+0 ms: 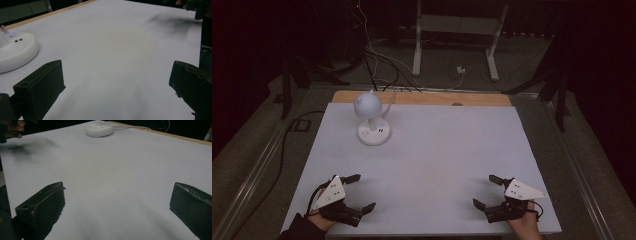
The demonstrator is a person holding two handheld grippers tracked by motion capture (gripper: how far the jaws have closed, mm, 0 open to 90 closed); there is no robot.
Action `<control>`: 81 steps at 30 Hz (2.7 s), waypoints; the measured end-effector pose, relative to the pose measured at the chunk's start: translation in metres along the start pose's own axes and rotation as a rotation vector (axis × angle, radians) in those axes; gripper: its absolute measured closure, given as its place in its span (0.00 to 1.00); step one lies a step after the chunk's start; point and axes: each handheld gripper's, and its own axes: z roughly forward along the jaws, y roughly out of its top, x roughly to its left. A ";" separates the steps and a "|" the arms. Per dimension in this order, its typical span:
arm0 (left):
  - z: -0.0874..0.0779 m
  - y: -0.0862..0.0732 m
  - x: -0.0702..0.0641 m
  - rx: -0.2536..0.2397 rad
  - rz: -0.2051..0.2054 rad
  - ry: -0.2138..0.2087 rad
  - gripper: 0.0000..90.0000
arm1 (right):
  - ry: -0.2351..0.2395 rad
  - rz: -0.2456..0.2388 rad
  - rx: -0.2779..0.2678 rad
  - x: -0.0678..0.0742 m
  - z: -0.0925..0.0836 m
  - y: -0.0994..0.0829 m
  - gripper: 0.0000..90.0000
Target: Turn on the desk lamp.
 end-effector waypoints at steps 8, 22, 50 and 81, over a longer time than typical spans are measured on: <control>0.000 0.000 0.000 0.003 -0.008 0.000 0.00 | 0.011 -0.005 0.014 0.000 0.001 0.001 0.00; 0.001 0.001 -0.002 0.014 0.015 -0.017 0.00 | -0.017 -0.031 0.021 0.003 0.001 0.002 0.00; 0.008 0.034 -0.011 0.019 0.050 -0.109 0.00 | -0.015 -0.032 -0.008 0.007 -0.001 0.004 0.00; 0.018 0.061 0.015 -0.018 -0.050 -0.014 0.00 | -0.020 -0.033 -0.013 0.008 -0.002 0.004 0.00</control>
